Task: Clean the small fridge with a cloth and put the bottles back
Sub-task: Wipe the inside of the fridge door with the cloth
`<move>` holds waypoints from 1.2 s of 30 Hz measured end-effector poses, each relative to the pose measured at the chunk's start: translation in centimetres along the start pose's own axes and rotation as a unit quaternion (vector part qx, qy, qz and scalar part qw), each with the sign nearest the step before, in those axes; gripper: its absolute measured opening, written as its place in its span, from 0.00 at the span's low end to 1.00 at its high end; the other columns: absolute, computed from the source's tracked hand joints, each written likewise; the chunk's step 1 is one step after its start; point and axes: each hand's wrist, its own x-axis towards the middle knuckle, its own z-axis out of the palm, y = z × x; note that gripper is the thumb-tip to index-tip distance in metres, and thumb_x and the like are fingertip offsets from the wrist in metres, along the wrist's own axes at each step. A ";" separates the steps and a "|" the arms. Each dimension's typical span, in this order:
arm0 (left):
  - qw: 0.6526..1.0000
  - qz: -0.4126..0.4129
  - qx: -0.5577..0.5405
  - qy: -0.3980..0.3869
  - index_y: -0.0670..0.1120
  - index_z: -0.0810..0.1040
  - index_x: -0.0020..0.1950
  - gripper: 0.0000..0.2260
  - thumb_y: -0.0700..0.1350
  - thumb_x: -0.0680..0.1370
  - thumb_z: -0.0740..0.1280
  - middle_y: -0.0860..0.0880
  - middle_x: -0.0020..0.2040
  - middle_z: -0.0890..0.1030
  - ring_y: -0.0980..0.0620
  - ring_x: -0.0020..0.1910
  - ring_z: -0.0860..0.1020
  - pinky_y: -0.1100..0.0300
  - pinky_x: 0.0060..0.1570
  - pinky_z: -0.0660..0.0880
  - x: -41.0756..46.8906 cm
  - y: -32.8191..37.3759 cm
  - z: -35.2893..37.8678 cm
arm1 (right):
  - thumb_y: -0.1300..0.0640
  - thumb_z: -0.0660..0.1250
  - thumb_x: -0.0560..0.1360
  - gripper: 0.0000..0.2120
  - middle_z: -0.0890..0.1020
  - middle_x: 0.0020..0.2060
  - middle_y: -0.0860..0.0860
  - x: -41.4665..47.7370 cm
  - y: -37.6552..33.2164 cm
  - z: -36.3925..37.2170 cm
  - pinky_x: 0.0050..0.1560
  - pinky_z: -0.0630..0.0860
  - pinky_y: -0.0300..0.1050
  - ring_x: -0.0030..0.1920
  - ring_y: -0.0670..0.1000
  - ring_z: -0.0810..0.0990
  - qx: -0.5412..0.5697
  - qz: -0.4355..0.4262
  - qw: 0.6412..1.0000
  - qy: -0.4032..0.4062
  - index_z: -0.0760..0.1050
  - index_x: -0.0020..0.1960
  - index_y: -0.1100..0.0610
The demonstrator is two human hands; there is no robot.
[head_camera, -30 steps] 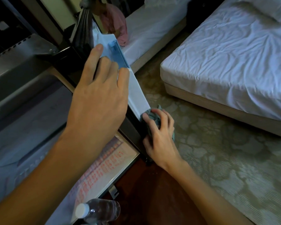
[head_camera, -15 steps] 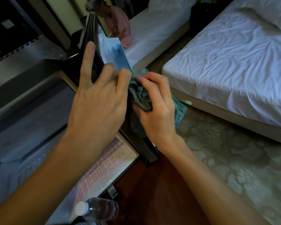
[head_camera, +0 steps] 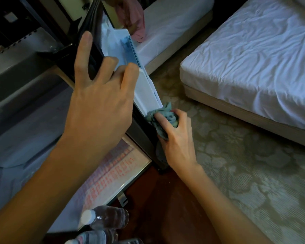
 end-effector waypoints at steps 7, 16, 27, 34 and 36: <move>1.000 -0.027 -0.008 0.001 0.37 0.65 0.64 0.14 0.43 0.83 0.50 0.41 0.51 0.76 0.41 0.65 0.66 0.42 0.75 0.36 0.1 0.7 0.1 | 0.60 0.66 0.78 0.26 0.65 0.61 0.54 -6.9 7.1 3.1 0.57 0.73 0.62 0.59 0.60 0.69 -0.091 0.105 0.972 -0.189 0.67 0.73 0.45; 0.996 -0.043 -0.019 0.077 0.40 0.65 0.57 0.09 0.41 0.82 0.49 0.40 0.49 0.73 0.37 0.65 0.66 0.39 0.75 0.40 0.1 1.4 1.7 | 0.52 0.64 0.74 0.23 0.71 0.59 0.58 1.9 2.1 -3.0 0.50 0.78 0.56 0.57 0.57 0.73 0.006 -0.089 0.996 -0.028 0.70 0.68 0.51; 0.990 -0.053 0.017 0.127 0.37 0.71 0.59 0.15 0.43 0.79 0.52 0.35 0.62 0.74 0.34 0.71 0.65 0.46 0.76 0.44 -0.3 3.6 3.3 | 0.61 0.75 0.69 0.27 0.71 0.59 0.60 4.7 -0.1 -2.4 0.44 0.76 0.60 0.55 0.61 0.72 -0.069 -0.170 0.983 0.003 0.74 0.67 0.54; 0.983 -0.136 0.007 0.125 0.38 0.72 0.57 0.13 0.41 0.77 0.56 0.33 0.72 0.66 0.36 0.77 0.57 0.43 0.77 0.44 -0.9 6.3 4.3 | 0.59 0.75 0.70 0.28 0.70 0.59 0.61 2.6 2.1 -1.0 0.44 0.76 0.62 0.56 0.63 0.71 -0.084 -0.173 0.981 -0.025 0.72 0.68 0.53; 0.981 -0.150 0.004 0.122 0.38 0.71 0.56 0.11 0.41 0.77 0.58 0.32 0.75 0.61 0.37 0.78 0.53 0.42 0.76 0.43 -1.2 6.7 4.7 | 0.59 0.75 0.70 0.27 0.71 0.59 0.61 1.4 3.4 -0.4 0.46 0.76 0.62 0.56 0.63 0.72 -0.082 -0.174 0.980 -0.041 0.73 0.68 0.53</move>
